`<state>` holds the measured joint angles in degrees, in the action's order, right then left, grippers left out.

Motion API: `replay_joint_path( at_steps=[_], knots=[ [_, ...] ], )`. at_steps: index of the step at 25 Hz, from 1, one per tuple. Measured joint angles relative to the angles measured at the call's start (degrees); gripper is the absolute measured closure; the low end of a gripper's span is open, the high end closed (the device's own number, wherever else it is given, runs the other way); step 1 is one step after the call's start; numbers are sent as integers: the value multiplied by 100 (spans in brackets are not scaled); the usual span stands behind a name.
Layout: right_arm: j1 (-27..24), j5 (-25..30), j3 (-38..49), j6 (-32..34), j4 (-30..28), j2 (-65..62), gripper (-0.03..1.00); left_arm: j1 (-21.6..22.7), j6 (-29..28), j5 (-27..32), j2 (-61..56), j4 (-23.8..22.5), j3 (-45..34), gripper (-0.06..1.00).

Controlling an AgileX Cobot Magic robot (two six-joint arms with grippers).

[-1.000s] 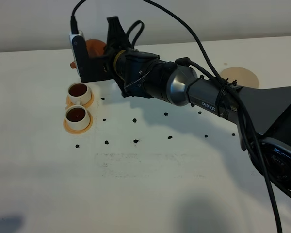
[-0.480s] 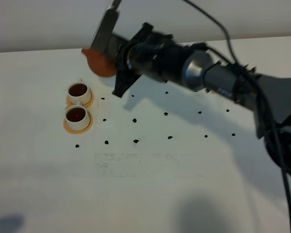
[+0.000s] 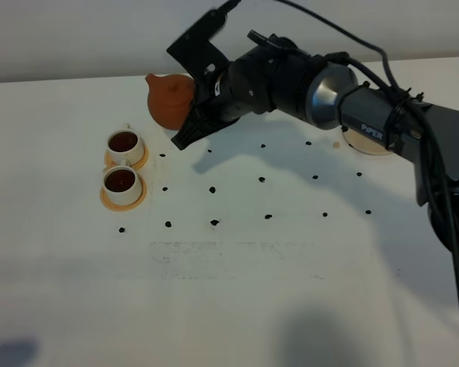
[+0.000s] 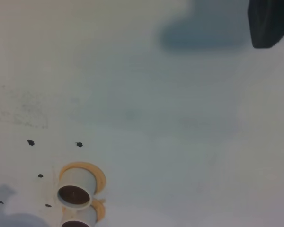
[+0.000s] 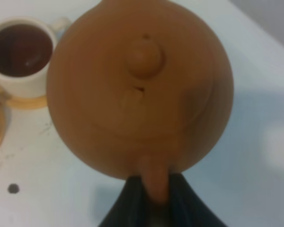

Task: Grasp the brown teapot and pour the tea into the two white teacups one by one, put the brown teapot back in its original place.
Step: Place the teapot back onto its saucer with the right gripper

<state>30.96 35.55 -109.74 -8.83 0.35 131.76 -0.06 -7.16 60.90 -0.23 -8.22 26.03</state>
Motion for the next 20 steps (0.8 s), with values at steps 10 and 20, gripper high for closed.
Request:
replay_joint_path(
  at_steps=[10,20],
  knots=[
    [0,-53,0,0,218,633,88,0,0,0,0,0,0,63],
    [-244,203,-7,0,401,72,88,0,0,0,0,0,0,63]
  ],
)
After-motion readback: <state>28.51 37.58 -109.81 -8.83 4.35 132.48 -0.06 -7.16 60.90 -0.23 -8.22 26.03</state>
